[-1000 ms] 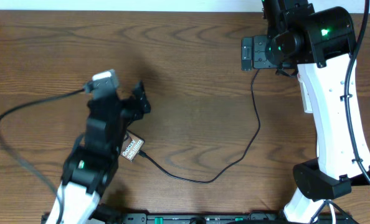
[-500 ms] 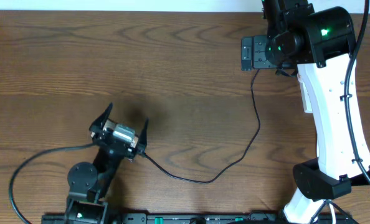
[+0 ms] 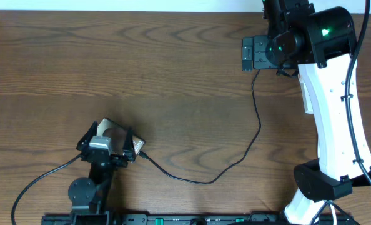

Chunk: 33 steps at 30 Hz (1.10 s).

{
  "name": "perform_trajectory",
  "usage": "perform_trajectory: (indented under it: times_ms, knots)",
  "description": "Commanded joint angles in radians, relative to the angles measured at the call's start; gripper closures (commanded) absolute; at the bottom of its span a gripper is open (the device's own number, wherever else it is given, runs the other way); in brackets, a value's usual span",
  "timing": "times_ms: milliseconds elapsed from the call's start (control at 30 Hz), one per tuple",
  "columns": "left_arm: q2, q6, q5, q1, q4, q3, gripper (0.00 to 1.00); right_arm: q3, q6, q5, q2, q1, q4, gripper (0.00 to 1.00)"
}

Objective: Plug charger to phone and switch on socket

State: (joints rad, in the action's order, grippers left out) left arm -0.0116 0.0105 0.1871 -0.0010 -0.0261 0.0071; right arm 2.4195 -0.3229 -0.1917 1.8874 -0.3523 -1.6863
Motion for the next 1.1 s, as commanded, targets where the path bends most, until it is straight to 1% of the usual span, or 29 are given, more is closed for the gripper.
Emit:
perform_trajectory:
  times_ms: [0,33,1067]
  knots:
    - [0.010,0.178,-0.159,0.006,0.093,-0.003,0.09,0.000,-0.013,-0.004,0.004,-0.006,-0.001,0.01]
    - [0.008,0.197,-0.182,0.006,0.100,-0.003,0.09,0.000,-0.013,-0.004,0.003,-0.006,-0.001,0.01]
    - [0.006,0.197,-0.177,0.007,0.099,-0.003,0.09,0.000,-0.013,-0.004,0.004,-0.008,-0.001,0.01]
